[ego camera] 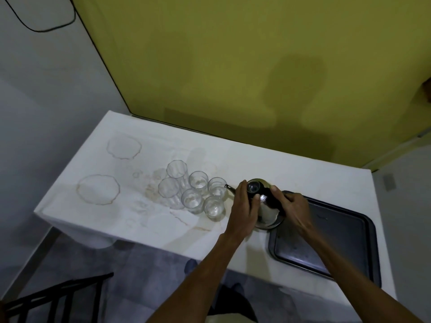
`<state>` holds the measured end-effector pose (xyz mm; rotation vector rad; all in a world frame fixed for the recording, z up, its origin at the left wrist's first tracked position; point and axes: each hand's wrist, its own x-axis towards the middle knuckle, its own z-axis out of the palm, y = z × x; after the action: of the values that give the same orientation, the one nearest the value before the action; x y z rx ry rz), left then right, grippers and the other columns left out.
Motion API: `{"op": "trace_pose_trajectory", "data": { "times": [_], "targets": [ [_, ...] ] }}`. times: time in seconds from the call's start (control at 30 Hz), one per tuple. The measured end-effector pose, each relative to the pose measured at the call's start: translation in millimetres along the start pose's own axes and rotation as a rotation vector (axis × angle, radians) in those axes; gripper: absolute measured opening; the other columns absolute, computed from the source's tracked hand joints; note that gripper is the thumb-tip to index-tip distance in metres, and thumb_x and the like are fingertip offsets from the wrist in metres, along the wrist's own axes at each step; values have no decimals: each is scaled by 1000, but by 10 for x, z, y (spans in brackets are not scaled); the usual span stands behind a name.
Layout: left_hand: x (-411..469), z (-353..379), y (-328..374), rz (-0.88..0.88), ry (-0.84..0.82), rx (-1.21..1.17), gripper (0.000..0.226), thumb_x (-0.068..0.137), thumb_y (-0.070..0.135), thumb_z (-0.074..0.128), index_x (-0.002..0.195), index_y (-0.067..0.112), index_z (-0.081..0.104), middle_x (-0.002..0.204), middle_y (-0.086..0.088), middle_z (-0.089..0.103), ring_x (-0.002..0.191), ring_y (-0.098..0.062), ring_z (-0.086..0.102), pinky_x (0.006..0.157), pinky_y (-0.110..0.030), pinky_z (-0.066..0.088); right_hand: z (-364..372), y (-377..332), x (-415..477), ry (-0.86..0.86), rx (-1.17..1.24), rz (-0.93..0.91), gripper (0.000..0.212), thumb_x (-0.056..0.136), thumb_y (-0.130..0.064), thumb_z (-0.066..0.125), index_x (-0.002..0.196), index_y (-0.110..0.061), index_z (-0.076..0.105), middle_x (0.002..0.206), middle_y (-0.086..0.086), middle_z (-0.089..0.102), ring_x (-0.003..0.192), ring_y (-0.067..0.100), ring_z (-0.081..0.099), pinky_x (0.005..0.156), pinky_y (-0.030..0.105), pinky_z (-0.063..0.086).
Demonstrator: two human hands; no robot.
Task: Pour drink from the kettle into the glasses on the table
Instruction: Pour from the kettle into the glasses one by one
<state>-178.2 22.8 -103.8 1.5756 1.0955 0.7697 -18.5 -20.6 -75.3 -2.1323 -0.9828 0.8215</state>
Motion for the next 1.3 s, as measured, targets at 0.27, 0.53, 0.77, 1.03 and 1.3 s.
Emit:
{"op": "trace_pose_trajectory", "data": {
  "times": [0.27, 0.53, 0.77, 1.03, 1.3],
  "targets": [
    [14, 60, 17, -18, -2, -1, 64, 103, 50, 39, 153, 11, 31, 153, -9, 46, 142, -19, 44, 116, -34, 40, -99, -43, -34, 36, -64, -10, 119, 64, -104, 43, 80, 9, 76, 70, 29, 72, 64, 40, 67, 65, 51, 53],
    [9, 119, 49, -58, -1, 19, 75, 100, 58, 34, 157, 11, 26, 160, -11, 38, 148, -23, 37, 119, -42, 38, -172, -87, -69, 41, -44, -24, 119, 58, -107, 42, 66, 8, 72, 61, 29, 67, 51, 21, 55, 59, 35, 41],
    [-4, 146, 70, -55, 17, 4, 87, 95, 75, 27, 156, 13, 28, 156, -11, 42, 145, -24, 42, 115, -45, 42, -192, -119, -71, 53, -42, -26, 118, 55, -107, 42, 60, 8, 69, 57, 28, 65, 51, 24, 56, 59, 36, 42],
    [-14, 130, 102, -70, 13, 12, 79, 98, 69, 31, 156, 15, 28, 157, -11, 42, 144, -25, 43, 114, -45, 43, -203, -121, -65, 46, -60, -31, 123, 54, -109, 40, 64, 10, 70, 60, 30, 66, 51, 27, 55, 60, 36, 41],
    [-19, 139, 129, -87, 15, 3, 78, 99, 65, 32, 156, 13, 28, 157, -10, 42, 145, -22, 42, 116, -42, 41, -228, -149, -64, 29, -72, -44, 119, 61, -106, 42, 66, 9, 71, 64, 32, 68, 54, 34, 61, 59, 43, 45]
  ]
}}
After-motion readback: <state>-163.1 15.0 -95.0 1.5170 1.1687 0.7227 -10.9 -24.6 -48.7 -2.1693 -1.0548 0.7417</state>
